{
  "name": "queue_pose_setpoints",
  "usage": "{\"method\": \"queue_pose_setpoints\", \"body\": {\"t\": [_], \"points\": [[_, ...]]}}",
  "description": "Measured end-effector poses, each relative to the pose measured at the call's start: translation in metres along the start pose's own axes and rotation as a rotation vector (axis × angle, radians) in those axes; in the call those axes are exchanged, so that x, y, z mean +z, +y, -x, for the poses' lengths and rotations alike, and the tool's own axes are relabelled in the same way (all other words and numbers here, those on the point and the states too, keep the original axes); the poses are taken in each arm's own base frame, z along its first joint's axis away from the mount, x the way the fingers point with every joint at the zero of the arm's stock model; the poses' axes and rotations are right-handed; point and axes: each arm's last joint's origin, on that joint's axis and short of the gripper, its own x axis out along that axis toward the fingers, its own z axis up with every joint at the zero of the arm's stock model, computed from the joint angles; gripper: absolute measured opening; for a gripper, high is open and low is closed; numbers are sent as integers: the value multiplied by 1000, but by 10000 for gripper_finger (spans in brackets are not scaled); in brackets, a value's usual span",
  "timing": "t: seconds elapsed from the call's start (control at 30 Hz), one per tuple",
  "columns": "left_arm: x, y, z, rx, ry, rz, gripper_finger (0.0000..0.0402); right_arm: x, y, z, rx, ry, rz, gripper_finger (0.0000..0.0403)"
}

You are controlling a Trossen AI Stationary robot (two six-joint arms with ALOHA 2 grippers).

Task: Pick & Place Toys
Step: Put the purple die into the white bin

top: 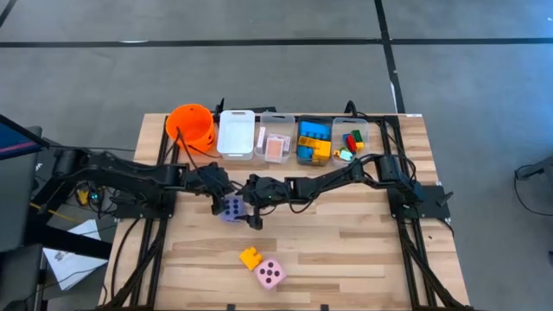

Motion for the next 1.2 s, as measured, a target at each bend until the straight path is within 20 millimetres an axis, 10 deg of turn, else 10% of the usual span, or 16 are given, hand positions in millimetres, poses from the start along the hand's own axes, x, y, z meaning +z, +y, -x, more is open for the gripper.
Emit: {"method": "queue_pose_setpoints", "body": {"t": [0.83,1.2], "points": [[-3,2,4,25,28,5,0,-12,-7,1,-31,129,7,400],[-12,15,30,306,92,104,0,-11,-7,1,-31,117,7,400]]}}
